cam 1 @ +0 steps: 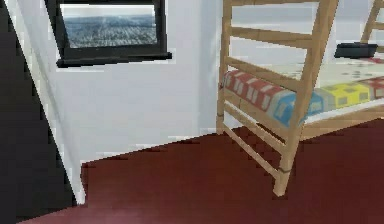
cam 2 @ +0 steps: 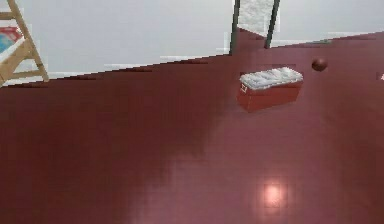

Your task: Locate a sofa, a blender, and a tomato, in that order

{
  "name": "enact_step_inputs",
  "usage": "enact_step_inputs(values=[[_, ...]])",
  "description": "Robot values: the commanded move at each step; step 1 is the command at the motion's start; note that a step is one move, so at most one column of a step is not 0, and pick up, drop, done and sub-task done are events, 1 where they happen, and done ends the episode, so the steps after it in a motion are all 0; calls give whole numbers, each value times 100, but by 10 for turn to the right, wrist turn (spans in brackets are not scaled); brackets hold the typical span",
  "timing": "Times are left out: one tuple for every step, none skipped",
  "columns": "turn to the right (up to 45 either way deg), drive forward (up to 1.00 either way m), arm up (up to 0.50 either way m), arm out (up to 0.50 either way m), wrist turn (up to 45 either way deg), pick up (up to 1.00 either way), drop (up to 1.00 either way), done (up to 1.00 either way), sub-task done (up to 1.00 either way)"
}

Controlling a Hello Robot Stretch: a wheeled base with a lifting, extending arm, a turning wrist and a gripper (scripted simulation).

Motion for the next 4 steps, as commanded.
enact_step_inputs(values=[[-450, 0, 0, 0, 0, 0, 0, 0, 0], [-420, 0, 0, 0, 0, 0, 0, 0, 0], [0, 100, 0, 0, 0, 0, 0, 0, 0], [-330, 0, 0, 0, 0, 0, 0, 0, 0]])
